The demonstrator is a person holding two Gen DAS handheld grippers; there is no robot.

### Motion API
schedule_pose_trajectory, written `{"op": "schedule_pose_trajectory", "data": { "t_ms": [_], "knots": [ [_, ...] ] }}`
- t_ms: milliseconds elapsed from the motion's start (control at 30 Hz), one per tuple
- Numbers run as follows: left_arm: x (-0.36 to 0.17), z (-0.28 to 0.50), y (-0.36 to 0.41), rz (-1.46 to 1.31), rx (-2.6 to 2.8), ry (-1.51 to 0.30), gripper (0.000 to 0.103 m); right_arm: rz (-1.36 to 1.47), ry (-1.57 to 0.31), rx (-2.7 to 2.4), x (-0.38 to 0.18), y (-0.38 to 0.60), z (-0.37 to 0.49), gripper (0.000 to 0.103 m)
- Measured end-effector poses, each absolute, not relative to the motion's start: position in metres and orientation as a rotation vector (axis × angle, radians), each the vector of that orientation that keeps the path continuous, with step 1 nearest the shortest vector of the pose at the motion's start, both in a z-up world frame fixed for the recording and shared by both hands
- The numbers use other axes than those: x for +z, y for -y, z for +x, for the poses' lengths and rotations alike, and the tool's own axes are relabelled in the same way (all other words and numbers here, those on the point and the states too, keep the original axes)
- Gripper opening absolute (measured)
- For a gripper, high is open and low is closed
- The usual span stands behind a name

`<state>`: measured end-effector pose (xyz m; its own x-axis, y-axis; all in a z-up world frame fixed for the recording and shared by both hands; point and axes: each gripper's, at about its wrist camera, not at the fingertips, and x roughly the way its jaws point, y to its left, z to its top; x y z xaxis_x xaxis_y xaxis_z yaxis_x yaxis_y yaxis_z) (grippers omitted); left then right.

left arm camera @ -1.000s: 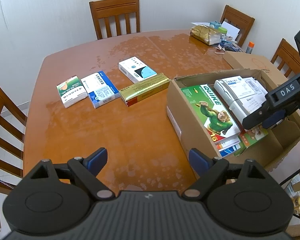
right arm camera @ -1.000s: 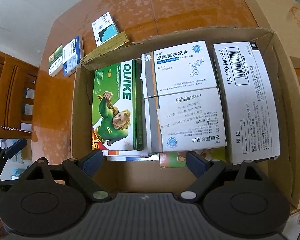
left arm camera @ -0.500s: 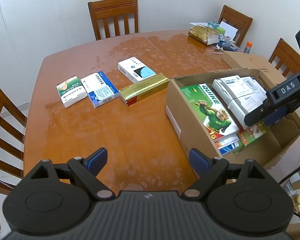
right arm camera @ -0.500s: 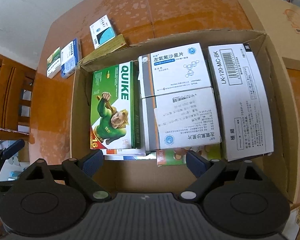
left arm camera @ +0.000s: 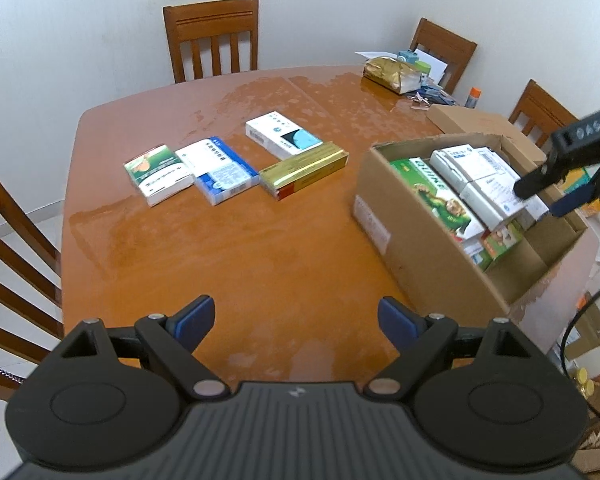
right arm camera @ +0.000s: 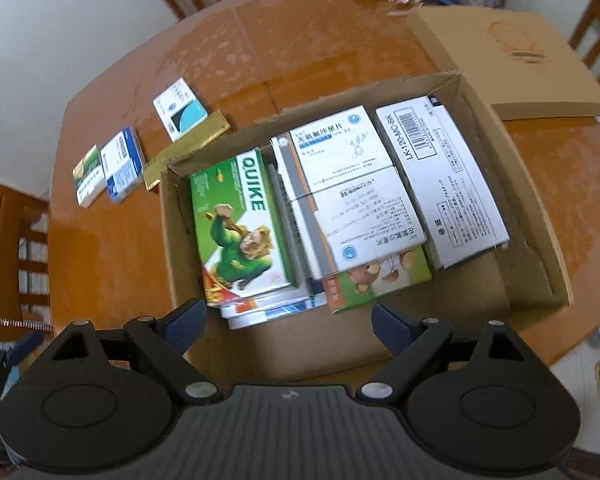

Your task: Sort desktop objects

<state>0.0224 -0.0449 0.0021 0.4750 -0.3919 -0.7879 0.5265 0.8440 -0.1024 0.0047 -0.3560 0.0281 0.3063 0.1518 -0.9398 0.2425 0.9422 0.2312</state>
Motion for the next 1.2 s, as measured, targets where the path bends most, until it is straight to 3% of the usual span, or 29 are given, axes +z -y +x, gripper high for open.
{"op": "schedule_pose_trajectory", "data": {
  "t_ms": [233,667,1200],
  "knots": [
    [0.002,0.031,-0.011,0.139,-0.567,-0.895,0.089,0.347,-1.164,-0.060,0.065,0.287,-0.009,0.093],
    [-0.007,0.037,-0.069,-0.001,-0.465,-0.909,0.090,0.191,-1.175,0.124,0.084,0.162,0.041,0.094],
    [-0.041,0.086,-0.059,0.031,-0.359,-1.011,0.090,0.208,-1.253,0.243,0.001,0.142,0.191,0.095]
  ]
}}
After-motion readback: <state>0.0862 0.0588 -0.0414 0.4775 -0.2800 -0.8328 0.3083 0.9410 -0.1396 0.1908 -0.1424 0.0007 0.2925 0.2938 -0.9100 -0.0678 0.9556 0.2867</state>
